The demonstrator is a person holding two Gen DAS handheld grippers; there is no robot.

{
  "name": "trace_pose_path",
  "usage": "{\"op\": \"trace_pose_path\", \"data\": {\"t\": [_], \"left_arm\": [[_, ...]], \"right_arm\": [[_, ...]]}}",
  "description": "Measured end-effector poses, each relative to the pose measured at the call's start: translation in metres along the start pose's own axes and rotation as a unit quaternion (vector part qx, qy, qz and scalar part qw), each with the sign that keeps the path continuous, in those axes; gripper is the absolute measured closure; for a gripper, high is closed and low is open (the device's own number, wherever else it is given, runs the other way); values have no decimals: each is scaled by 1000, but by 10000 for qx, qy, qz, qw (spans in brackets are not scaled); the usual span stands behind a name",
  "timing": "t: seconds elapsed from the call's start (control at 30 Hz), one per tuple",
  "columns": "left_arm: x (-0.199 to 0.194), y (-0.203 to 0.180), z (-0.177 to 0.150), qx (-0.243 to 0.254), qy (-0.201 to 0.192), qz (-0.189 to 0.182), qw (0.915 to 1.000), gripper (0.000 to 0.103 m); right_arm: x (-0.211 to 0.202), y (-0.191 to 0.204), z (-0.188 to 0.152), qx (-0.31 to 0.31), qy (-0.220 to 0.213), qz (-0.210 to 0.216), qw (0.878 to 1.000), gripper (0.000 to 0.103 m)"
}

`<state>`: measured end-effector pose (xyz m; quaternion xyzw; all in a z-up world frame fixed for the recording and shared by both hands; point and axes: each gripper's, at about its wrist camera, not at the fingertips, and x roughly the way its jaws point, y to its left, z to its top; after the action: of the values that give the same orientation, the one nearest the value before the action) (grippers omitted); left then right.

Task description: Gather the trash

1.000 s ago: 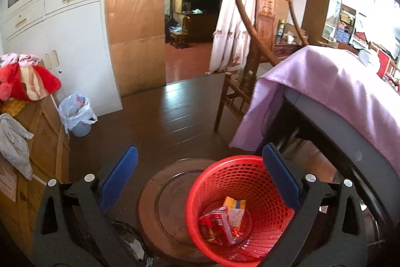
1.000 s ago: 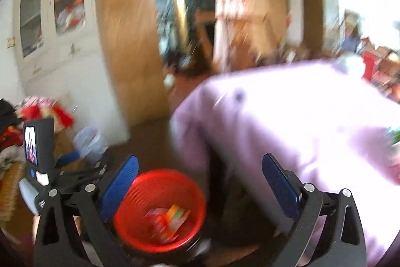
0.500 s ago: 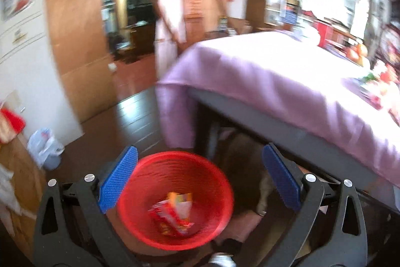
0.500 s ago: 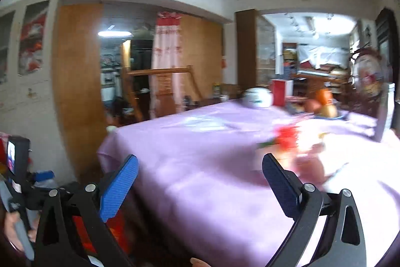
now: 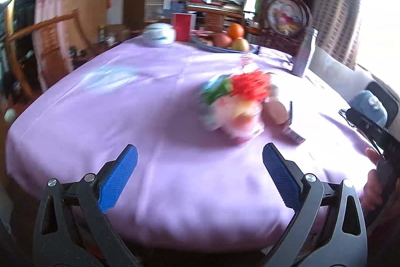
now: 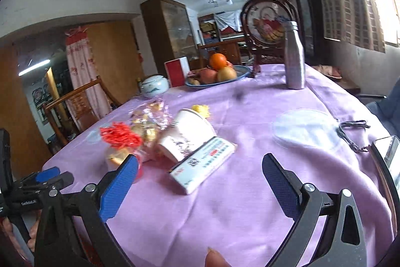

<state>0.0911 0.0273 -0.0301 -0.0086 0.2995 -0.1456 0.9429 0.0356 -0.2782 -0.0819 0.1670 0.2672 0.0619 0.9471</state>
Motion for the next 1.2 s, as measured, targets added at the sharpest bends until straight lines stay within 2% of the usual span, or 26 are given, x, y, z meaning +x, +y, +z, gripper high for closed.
{"op": "trace_pose_path", "data": {"t": [0.2,0.27,0.33,0.4,0.43,0.5,0.63,0.77,0.9,1.0,1.13,1.2], "left_arm": [[60,-39,24,288,332,30,9990,7],[78,-41,30,219,445,62,9987,7],[86,-39,32,75,546,38,9985,18],[90,-35,29,-59,683,-189,9975,42],[90,-33,28,-97,700,-254,9972,47],[84,-28,26,-174,659,-285,9973,49],[51,-13,13,-372,434,-396,9976,49],[19,8,-5,-443,345,-182,9983,49],[4,31,-22,-653,410,53,9970,49],[-5,44,-31,-867,393,72,9954,49],[-24,56,-41,-939,235,276,9949,49],[-28,61,-45,-933,217,229,9951,49]], "right_arm": [[21,-19,4,17,-56,-161,9999,5],[23,-23,4,113,12,-8,9999,5],[22,-24,5,148,42,-5,9999,5],[27,-23,4,152,238,50,9996,5],[31,-22,3,140,372,145,9991,5],[35,-23,2,162,541,247,9981,5],[36,-25,0,305,557,323,9975,5],[37,-24,-4,352,622,398,9966,5],[34,-10,-7,8,524,301,9982,5],[28,6,-10,-299,335,137,9989,6],[27,38,-13,-575,497,620,9952,6],[29,63,-13,-914,516,759,9916,6]]}}
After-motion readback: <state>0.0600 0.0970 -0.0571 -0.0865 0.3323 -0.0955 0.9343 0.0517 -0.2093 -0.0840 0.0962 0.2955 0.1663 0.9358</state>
